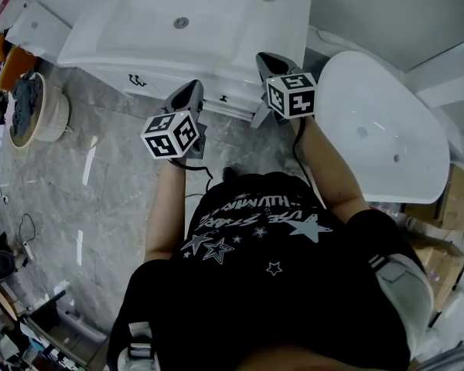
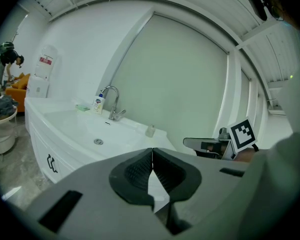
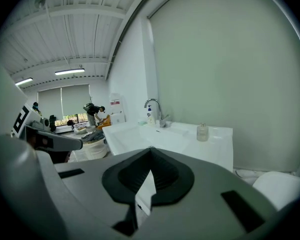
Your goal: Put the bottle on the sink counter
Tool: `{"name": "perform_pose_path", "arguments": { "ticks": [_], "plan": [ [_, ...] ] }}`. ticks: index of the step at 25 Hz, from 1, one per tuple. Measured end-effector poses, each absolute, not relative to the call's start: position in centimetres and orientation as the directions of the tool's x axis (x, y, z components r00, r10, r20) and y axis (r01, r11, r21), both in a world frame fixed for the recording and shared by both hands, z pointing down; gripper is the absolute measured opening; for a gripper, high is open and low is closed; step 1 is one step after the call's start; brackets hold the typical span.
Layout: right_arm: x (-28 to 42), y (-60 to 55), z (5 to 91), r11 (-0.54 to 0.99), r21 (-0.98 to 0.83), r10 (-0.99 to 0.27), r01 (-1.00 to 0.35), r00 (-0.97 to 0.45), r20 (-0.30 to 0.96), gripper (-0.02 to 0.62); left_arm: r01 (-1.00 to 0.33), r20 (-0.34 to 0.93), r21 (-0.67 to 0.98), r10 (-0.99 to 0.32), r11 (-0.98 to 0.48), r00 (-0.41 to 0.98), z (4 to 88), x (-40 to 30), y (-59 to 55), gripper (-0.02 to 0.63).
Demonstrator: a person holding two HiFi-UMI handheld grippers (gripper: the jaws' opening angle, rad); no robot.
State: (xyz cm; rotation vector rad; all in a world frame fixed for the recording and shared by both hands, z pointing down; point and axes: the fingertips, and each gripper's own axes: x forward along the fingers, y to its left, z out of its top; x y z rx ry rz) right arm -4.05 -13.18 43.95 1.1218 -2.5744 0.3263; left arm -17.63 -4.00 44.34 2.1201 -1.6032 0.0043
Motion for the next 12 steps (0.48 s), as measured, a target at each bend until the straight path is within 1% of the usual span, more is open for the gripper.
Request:
{"name": "perform_pose_path", "arguments": {
  "ticks": [12],
  "plan": [
    [0.6, -11.4, 44.4, 0.709, -0.112, -0.614, -0.697, -0.687, 0.388, 0.006, -0.925, 0.297, 0.357, -0.923, -0.131, 0.245, 43.7, -13.4, -2.2, 0.009]
  ]
}}
